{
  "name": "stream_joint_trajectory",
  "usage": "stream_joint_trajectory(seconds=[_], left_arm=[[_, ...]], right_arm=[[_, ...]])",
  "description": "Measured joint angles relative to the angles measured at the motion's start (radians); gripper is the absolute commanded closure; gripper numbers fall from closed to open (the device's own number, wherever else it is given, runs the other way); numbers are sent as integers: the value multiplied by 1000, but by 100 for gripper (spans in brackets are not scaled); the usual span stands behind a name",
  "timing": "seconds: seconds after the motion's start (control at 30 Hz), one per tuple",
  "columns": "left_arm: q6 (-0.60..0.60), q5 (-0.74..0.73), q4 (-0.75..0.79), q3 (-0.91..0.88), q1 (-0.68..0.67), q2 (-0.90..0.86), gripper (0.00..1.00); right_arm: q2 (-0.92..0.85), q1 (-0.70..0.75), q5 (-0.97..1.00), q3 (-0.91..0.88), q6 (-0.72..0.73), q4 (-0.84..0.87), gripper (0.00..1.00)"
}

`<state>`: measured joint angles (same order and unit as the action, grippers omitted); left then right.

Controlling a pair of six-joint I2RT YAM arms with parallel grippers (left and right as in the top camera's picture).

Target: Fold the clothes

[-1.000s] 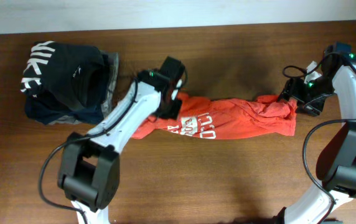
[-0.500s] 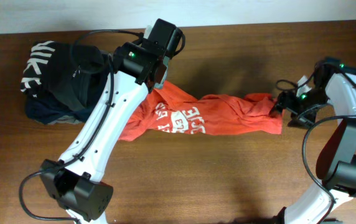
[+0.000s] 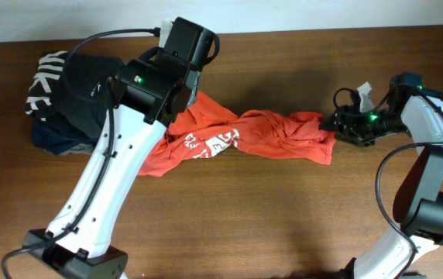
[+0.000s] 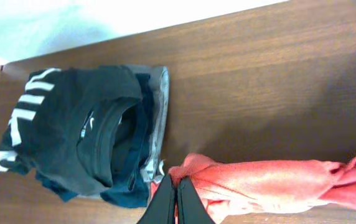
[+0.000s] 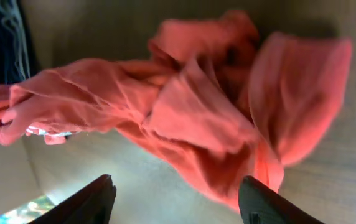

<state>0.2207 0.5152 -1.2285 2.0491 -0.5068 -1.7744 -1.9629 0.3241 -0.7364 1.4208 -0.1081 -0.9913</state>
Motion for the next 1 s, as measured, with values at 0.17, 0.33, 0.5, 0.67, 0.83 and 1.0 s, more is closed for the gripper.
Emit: stream_joint_trajectory(seconds=[0.17, 0.33, 0.5, 0.67, 0.83, 1.0], left_arm=[[-65, -46, 58, 71, -25, 25, 99], [-143, -111, 90, 177, -71, 101, 100], [-188, -141, 78, 271, -119, 186, 99], [-203, -148, 105, 278, -131, 207, 100], [-204, -183, 143, 312, -131, 200, 100], [-217, -229, 152, 387, -131, 200, 100]], right_arm=[[0, -25, -11, 0, -1, 89, 35], [0, -44, -16, 0, -1, 111, 37], [0, -29, -18, 0, 0, 132, 37], [0, -31, -29, 0, -2, 130, 36], [0, -61, -118, 0, -38, 129, 36], [0, -104, -167, 0, -57, 118, 36]])
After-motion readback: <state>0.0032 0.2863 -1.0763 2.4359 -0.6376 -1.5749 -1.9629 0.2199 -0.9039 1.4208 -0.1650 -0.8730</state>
